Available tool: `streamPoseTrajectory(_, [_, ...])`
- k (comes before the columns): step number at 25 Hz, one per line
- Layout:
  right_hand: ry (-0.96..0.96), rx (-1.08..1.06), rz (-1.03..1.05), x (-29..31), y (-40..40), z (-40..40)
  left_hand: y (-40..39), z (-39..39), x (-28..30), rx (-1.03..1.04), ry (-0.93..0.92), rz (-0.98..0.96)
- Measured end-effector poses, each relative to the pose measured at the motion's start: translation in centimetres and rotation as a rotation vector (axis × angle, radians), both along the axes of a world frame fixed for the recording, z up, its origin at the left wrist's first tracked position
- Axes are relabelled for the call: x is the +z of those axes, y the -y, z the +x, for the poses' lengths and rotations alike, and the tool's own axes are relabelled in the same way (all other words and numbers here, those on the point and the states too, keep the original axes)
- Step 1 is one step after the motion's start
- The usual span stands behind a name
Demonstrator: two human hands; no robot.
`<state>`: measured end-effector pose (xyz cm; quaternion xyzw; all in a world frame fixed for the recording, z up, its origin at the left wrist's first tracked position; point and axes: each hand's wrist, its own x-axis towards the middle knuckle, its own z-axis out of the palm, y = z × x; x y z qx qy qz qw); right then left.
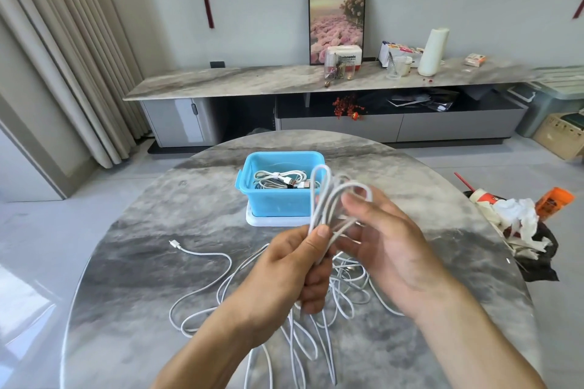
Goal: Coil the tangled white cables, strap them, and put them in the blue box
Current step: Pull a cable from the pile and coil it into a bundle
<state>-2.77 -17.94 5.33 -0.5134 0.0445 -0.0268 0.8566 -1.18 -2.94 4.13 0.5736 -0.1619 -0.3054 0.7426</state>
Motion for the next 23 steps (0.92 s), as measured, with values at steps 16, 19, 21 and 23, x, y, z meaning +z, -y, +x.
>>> streamPoseTrajectory(16, [0.091,0.352,0.362,1.5,0.3,-0.2,1.7,-2.2,-1.5,-0.583,-0.432,-0.265])
streamPoseTrajectory(19, [0.23,0.559,0.57,1.3,0.8,0.1,1.9,-3.4,-1.6,-0.559,-0.453,-0.379])
streamPoseTrajectory(21, [0.219,0.519,0.582,1.4,1.1,0.3,2.1,-3.6,-1.0,-0.452,-0.423,-0.352])
streamPoseTrajectory(23, [0.068,0.308,0.425,1.4,1.0,0.6,2.4,-3.2,-0.8,-0.254,-0.337,-0.175])
